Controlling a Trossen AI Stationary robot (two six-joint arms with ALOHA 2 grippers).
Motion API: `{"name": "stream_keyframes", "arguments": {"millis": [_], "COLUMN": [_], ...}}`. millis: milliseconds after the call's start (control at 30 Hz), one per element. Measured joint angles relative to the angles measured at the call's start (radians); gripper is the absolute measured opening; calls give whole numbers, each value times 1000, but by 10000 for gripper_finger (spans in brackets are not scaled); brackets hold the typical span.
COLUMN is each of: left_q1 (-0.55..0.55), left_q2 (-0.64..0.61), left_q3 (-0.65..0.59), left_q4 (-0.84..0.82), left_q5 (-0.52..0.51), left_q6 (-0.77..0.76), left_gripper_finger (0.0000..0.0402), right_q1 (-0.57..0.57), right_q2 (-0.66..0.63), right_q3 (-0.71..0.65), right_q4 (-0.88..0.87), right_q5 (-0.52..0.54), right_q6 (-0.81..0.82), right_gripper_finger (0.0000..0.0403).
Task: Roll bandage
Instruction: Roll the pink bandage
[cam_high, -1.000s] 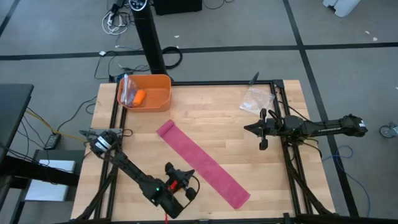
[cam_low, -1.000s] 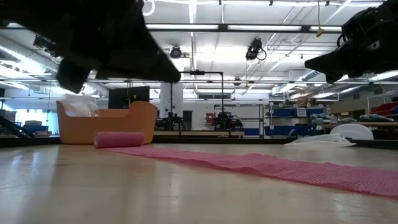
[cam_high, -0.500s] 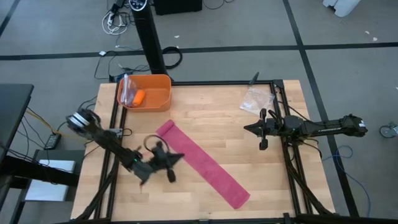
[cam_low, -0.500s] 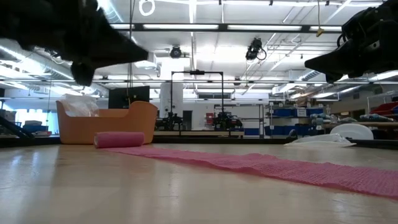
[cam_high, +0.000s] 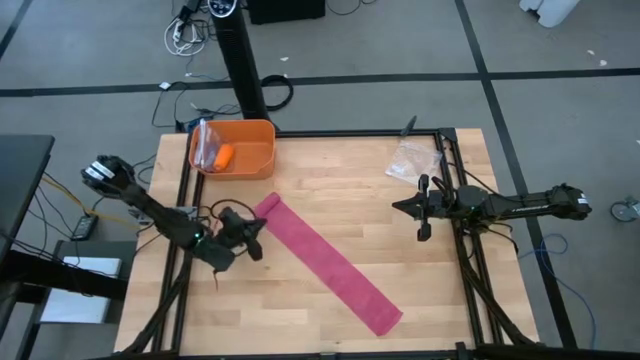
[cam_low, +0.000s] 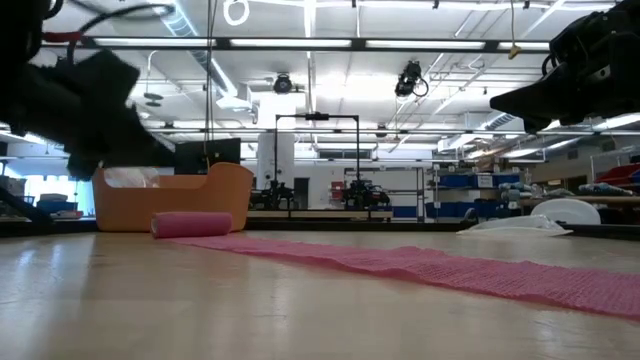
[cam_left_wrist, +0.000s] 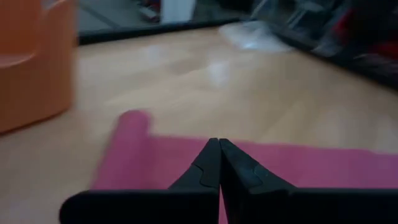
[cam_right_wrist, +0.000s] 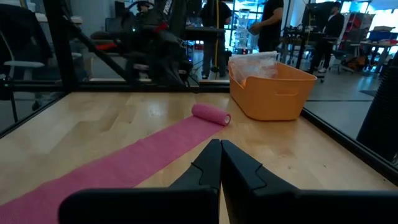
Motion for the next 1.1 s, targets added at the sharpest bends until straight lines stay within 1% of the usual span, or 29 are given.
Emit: {"name": "stream_keyframes", "arguments": {"millis": [100,167,233,433,567,633,767,833,933,1033,1100], "left_q1": [26,41,53,64,64,64,64,64,64,64,64], "left_q2": [0,0,0,1,1,2,3,2,3,3,3], "left_q3": [0,4,28,159,209,211,210,189,115,25,-27], "left_q4": [-128,-175,-257,-675,-825,-857,-893,-852,-699,-534,-437], "left_q5": [10,30,58,164,243,251,251,250,270,292,280], "left_q6": [-106,-139,-173,-345,-364,-364,-364,-368,-404,-493,-527], "left_gripper_finger": [7,7,8,8,9,10,25,38,66,95,111], "right_q1": [0,0,0,0,0,0,0,0,0,0,0], "right_q2": [0,0,0,0,0,0,0,0,0,0,0], "right_q3": [0,0,0,0,0,0,0,0,0,0,0], "right_q4": [0,0,0,0,0,0,0,0,0,0,0], "right_q5": [0,0,0,0,0,0,0,0,0,0,0], "right_q6": [0,0,0,0,0,0,0,0,0,0,0], "right_gripper_finger": [6,8,8,7,8,8,6,6,8,8,7]}}
